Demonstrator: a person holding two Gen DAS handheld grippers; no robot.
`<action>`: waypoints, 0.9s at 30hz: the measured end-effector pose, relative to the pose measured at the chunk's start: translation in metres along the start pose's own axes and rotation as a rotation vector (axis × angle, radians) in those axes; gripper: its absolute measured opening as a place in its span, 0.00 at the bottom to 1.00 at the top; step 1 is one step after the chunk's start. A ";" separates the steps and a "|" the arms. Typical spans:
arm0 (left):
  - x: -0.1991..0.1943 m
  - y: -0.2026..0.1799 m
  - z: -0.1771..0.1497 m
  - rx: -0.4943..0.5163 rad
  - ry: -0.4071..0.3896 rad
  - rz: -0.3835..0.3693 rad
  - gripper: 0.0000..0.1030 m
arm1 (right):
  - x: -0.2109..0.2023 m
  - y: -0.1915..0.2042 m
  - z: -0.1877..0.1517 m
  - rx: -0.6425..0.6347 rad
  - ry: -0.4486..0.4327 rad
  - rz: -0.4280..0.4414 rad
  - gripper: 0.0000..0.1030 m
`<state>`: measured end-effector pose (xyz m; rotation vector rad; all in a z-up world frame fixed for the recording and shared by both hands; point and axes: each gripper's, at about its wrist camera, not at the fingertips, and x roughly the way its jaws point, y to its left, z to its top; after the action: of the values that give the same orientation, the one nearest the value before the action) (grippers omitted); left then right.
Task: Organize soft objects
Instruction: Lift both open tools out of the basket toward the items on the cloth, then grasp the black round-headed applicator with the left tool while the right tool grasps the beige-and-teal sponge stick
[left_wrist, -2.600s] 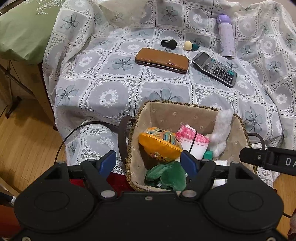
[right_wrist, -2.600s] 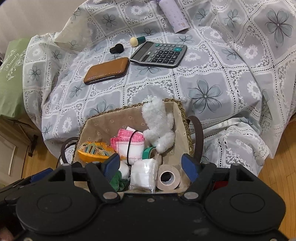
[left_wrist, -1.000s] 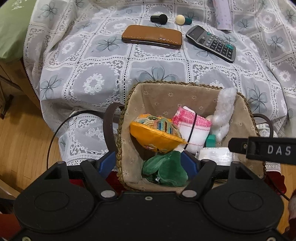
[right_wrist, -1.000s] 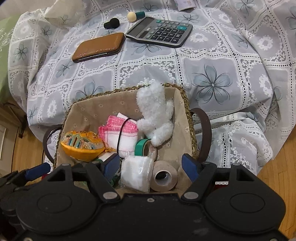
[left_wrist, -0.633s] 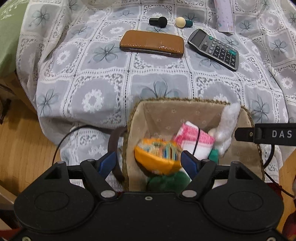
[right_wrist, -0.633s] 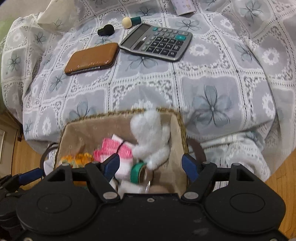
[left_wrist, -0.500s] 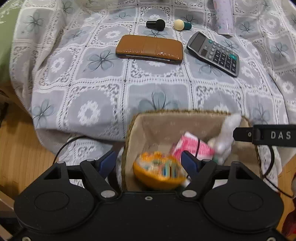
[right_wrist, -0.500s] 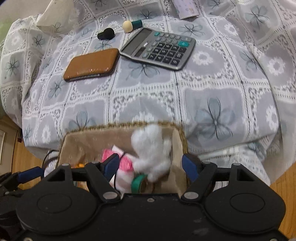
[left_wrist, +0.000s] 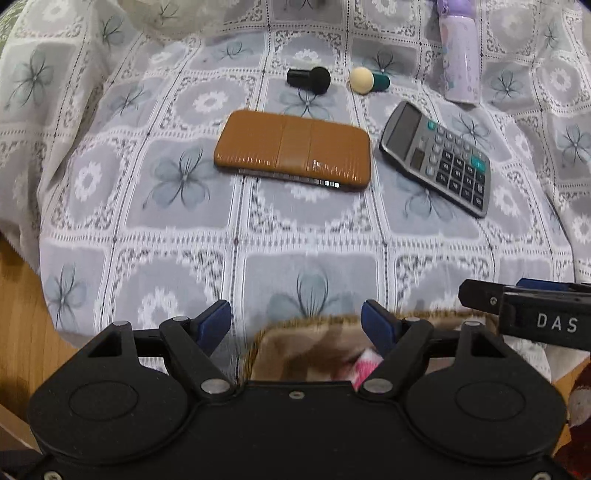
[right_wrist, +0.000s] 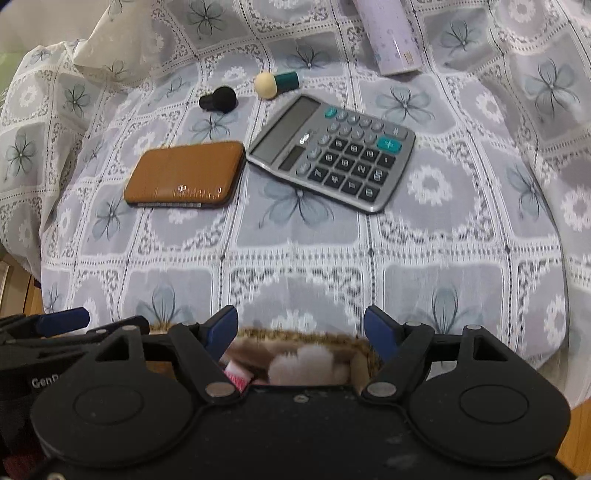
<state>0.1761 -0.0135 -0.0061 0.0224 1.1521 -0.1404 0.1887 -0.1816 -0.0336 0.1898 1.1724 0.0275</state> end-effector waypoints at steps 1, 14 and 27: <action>0.002 0.000 0.004 0.001 -0.004 0.002 0.71 | 0.001 0.000 0.003 -0.001 -0.004 -0.002 0.73; 0.014 0.011 0.061 -0.002 -0.143 0.065 0.71 | 0.007 -0.004 0.066 -0.034 -0.124 -0.043 0.74; 0.048 0.017 0.121 0.073 -0.254 0.048 0.76 | 0.044 0.009 0.156 -0.097 -0.233 -0.001 0.74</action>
<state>0.3069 -0.0118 -0.0014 0.0945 0.8914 -0.1383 0.3497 -0.1883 -0.0143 0.1030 0.9367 0.0598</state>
